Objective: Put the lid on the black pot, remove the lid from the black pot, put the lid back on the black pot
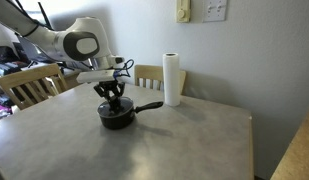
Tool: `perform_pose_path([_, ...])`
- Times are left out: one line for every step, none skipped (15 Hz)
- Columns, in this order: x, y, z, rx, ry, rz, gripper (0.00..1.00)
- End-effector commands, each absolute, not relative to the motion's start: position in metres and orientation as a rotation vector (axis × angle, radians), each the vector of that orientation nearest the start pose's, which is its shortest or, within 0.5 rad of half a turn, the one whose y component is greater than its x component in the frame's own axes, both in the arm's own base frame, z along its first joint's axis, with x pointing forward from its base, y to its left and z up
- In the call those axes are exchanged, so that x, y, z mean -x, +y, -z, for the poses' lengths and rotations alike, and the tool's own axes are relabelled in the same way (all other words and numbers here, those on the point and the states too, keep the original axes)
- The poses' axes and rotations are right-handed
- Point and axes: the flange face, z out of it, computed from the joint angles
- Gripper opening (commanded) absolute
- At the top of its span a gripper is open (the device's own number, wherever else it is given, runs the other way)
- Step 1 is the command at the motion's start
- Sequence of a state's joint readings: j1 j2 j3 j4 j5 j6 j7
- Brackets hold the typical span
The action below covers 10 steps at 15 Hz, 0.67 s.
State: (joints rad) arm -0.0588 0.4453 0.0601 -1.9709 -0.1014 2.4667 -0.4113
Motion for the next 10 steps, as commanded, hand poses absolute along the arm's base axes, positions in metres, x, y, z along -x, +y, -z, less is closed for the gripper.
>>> perform_pose_path([-0.625,-0.001,-0.244,3.122,-0.752,0.033,0.16])
perform_pose_path([-0.625,-0.002,-0.244,3.128,-0.742,0.029,0.16])
perform_pose_path([-0.624,-0.003,-0.246,3.137,-0.727,0.019,0.16])
perform_pose_path([-0.623,-0.003,-0.248,3.140,-0.715,0.014,0.16])
perform_pose_path([-0.622,-0.003,-0.251,3.147,-0.697,0.014,0.16])
perform_pose_path([-0.621,-0.002,-0.253,3.153,-0.685,0.014,0.16])
perform_pose_path([-0.621,-0.007,-0.256,3.161,-0.676,0.019,0.16])
perform_pose_path([-0.620,-0.004,-0.260,3.167,-0.668,0.023,0.16])
perform_pose_path([-0.619,-0.003,-0.262,3.172,-0.663,0.029,0.16])
perform_pose_path([-0.619,-0.002,-0.264,3.178,-0.660,0.035,0.16])
